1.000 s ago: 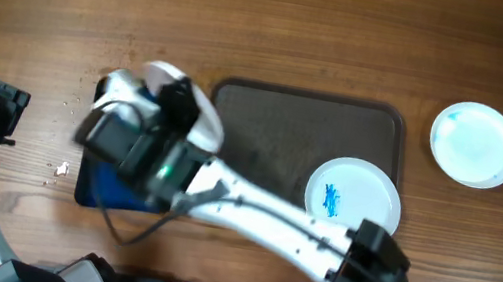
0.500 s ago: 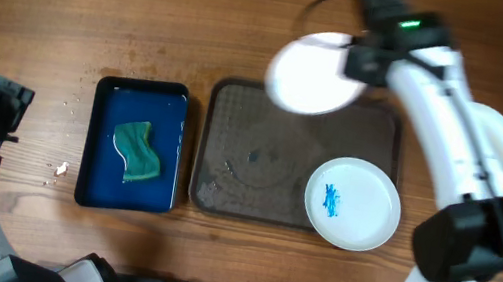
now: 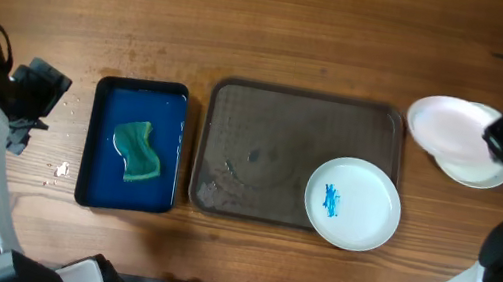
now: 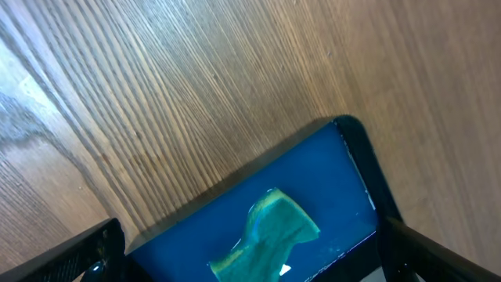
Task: Clean dirty plates on tray and stack at the side
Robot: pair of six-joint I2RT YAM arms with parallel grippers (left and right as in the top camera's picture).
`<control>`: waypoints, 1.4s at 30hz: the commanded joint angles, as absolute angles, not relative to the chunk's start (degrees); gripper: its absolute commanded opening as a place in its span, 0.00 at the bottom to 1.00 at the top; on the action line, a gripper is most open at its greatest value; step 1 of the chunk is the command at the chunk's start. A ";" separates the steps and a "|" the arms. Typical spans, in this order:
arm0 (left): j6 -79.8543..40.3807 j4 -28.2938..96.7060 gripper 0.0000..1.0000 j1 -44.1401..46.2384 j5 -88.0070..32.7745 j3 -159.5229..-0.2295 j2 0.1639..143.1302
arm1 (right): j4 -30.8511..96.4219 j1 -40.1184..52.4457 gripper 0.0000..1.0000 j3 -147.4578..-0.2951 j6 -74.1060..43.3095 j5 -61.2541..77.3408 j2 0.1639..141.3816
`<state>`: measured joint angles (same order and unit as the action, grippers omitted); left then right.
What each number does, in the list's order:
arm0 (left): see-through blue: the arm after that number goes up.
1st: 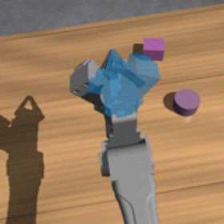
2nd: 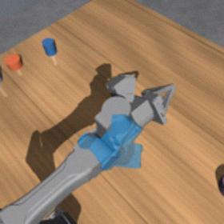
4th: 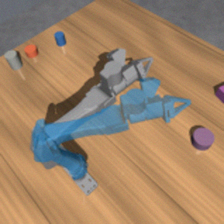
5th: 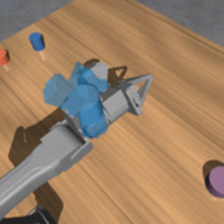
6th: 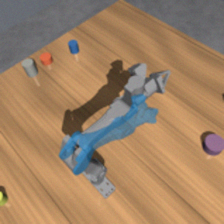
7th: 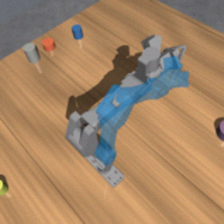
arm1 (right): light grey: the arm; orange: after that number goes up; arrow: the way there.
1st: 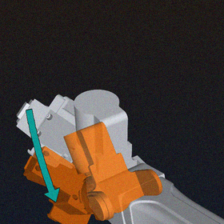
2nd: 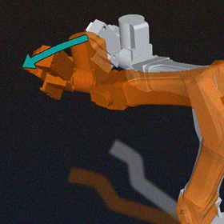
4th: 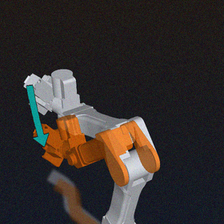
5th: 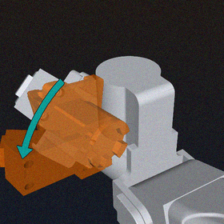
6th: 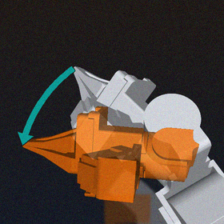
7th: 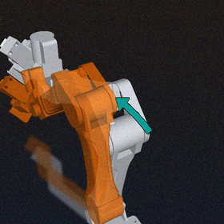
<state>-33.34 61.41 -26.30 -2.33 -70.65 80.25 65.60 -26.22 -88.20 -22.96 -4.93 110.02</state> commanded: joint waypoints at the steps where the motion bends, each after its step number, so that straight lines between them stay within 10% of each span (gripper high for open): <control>1: -33.87 61.23 1.00 -25.06 -2.98 -70.28 83.07 | 62.87 -32.10 0.04 -83.74 -24.88 -1.76 108.90; 11: -33.87 60.20 1.00 -23.33 -3.01 -70.28 85.27 | 54.39 -37.82 0.05 -77.87 -26.94 5.56 109.30; 17: -33.85 60.42 1.00 -23.35 -3.01 -70.28 85.27 | 52.03 -33.47 0.47 -77.87 -25.58 6.02 109.30; 20: -33.85 60.40 1.00 -23.35 -3.01 -70.28 85.27 | 51.59 -31.59 0.36 -78.04 -23.64 6.52 109.08; 34: -27.99 60.25 0.99 -22.00 -3.01 -69.47 85.30 | 68.75 -6.57 0.42 -81.41 -19.75 11.60 81.67; 42: -27.44 57.74 0.93 -6.74 -3.64 -60.25 85.30 | 75.50 5.41 0.41 -81.25 -22.55 10.70 75.50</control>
